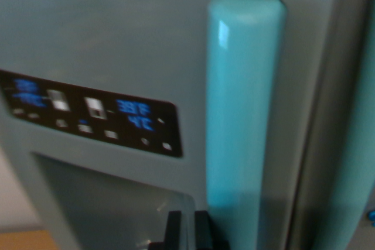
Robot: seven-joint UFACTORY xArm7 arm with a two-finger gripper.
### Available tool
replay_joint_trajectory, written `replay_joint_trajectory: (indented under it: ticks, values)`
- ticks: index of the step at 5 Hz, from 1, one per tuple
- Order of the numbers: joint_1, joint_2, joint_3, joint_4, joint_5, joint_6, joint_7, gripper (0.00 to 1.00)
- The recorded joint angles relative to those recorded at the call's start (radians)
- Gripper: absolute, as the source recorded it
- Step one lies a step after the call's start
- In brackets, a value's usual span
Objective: Close fridge door
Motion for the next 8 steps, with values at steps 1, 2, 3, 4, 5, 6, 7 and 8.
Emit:
replay_joint_trajectory:
  ticks: [1, 2, 3, 4, 5, 6, 7, 8]
  values:
    - [0.0000, 0.000, 0.000, 0.000, 0.0000, 0.000, 0.000, 1.00]
    - [0.0000, 0.037, -0.017, 0.032, 0.0000, 0.000, 0.000, 1.00]
    - [0.0000, 0.037, -0.017, 0.032, 0.0000, 0.000, 0.000, 1.00]
    - [0.0000, 0.081, -0.026, 0.077, 0.0000, 0.000, 0.000, 1.00]
    - [0.0000, 0.081, -0.026, 0.077, 0.0000, 0.000, 0.000, 1.00]
    - [0.0000, 0.123, -0.034, 0.113, 0.0000, 0.000, 0.000, 1.00]
    - [0.0000, 0.123, -0.034, 0.113, 0.0000, 0.000, 0.000, 1.00]
    - [0.0000, 0.156, -0.040, 0.141, 0.0000, 0.000, 0.000, 1.00]
